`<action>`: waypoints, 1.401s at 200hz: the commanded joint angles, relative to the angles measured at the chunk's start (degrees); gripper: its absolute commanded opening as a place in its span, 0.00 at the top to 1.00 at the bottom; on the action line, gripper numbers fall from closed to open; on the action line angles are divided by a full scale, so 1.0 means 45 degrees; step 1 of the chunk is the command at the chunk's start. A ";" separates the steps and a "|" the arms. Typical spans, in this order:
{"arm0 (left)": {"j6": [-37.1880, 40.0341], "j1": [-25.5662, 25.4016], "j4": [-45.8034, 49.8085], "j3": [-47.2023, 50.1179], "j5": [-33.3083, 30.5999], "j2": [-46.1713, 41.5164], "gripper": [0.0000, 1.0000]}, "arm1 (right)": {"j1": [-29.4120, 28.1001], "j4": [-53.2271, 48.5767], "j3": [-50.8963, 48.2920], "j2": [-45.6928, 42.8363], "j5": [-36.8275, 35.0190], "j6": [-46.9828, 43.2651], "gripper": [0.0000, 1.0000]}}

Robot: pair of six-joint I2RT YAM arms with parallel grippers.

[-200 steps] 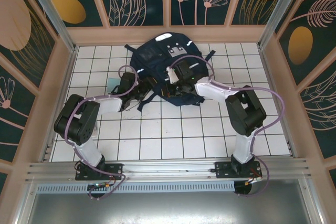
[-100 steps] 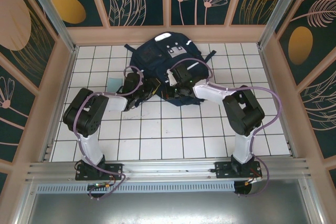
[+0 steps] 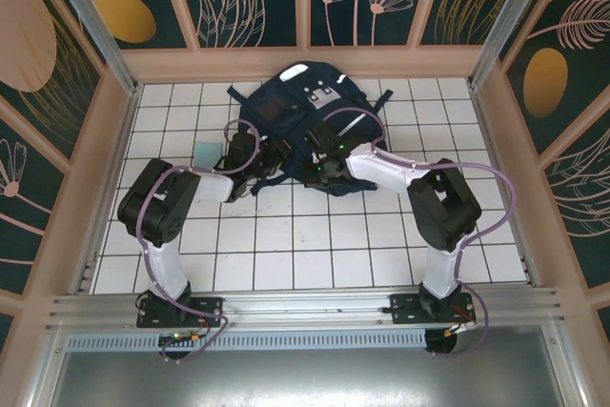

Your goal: Pack the student bag

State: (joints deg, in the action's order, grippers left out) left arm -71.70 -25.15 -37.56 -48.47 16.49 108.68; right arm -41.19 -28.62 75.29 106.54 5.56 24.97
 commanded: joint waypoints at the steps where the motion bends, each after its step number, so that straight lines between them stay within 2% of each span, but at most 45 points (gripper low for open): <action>1: -0.0208 -0.0068 -0.0755 -0.0690 0.0375 0.0035 0.29 | -0.0214 -0.0914 0.0269 -0.0408 0.0681 -0.0061 1.00; 13: -0.0180 -0.0253 -0.0634 -0.0818 0.0351 -0.0170 0.22 | -0.0258 -0.0505 0.0393 -0.0317 0.0990 -0.0041 1.00; 27: -0.0130 -0.0431 -0.0558 -0.0902 0.0215 -0.0303 0.21 | -0.0260 -0.0254 0.0591 -0.0176 0.1089 -0.0047 1.00; 67: -0.0632 -0.0798 -0.1235 -0.0951 0.0476 0.0179 0.23 | -0.0280 0.0100 0.0844 0.0081 0.1142 -0.0080 1.00; 82: -0.0570 -0.0877 -0.1071 -0.1192 0.0570 0.0617 0.28 | -0.0297 0.0362 0.0753 -0.0042 0.1354 -0.0075 1.00; 94: -0.0633 -0.0877 -0.1193 -0.1309 0.0600 0.0974 0.42 | -0.0375 0.0536 0.0664 -0.0148 0.1543 -0.0115 1.00; 119: -0.0395 -0.0838 -0.1316 -0.1544 0.0353 0.1316 0.94 | -0.0397 0.0306 0.0214 -0.0374 0.1490 -0.0100 1.00; 123: -0.0313 -0.0810 -0.1227 -0.1535 0.0280 0.1292 1.00 | -0.0395 0.0209 0.0080 -0.0434 0.1420 -0.0113 1.00; 160: 0.0267 -0.0454 -0.0519 -0.1544 0.0189 0.0808 1.00 | -0.0114 -0.1154 -0.1213 -0.0991 0.0460 -0.0560 1.00; 207: 0.1292 -0.0273 0.0705 -0.1475 0.0859 0.0354 1.00 | 0.1200 -0.2567 -0.1984 -0.1928 -0.1056 -0.1493 1.00; 242: 0.1949 -0.0121 0.1413 -0.0929 0.0432 -0.0184 1.00 | 0.1972 -0.3011 -0.2122 -0.2950 -0.0402 -0.1806 1.00; 265: 0.2162 0.0059 0.1378 -0.0775 0.0812 -0.0299 1.00 | 0.2112 -0.3507 -0.1978 -0.3322 -0.1566 -0.2503 1.00; 280: 0.2743 0.0152 0.1934 -0.0994 0.1275 -0.0324 1.00 | 0.2748 -0.3530 -0.1861 -0.3338 -0.2557 -0.3337 1.00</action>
State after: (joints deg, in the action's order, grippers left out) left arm -65.67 -26.81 -33.19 -53.08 21.28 109.03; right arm -32.27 -36.77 66.83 93.82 3.46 16.10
